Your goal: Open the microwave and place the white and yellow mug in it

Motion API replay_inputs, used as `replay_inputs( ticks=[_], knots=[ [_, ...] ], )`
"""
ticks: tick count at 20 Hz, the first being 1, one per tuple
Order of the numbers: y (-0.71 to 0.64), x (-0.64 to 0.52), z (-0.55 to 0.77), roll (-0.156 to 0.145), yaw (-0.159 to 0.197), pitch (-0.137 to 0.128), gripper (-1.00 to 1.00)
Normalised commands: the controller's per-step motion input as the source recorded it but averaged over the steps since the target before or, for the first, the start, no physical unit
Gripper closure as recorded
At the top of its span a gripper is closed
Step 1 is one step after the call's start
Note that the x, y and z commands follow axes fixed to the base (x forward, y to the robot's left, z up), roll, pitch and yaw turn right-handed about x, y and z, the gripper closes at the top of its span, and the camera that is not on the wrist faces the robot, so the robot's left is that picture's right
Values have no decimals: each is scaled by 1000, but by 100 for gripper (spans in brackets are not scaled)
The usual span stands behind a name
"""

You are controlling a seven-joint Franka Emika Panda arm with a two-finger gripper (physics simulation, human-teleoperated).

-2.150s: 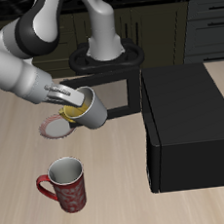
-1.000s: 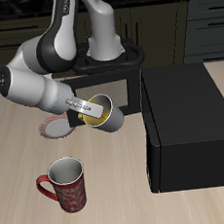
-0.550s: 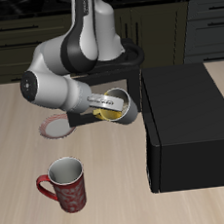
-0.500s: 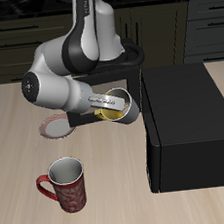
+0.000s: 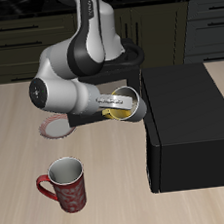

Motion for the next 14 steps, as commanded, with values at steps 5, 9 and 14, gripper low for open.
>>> replay_inputs(
  ticks=[5, 9, 14],
  knots=[
    [307, 40, 59, 91, -2, -15, 100],
    [292, 221, -109, 69, 30, 15, 100],
    [255, 259, -254, 21, 25, 45, 100]
  ],
)
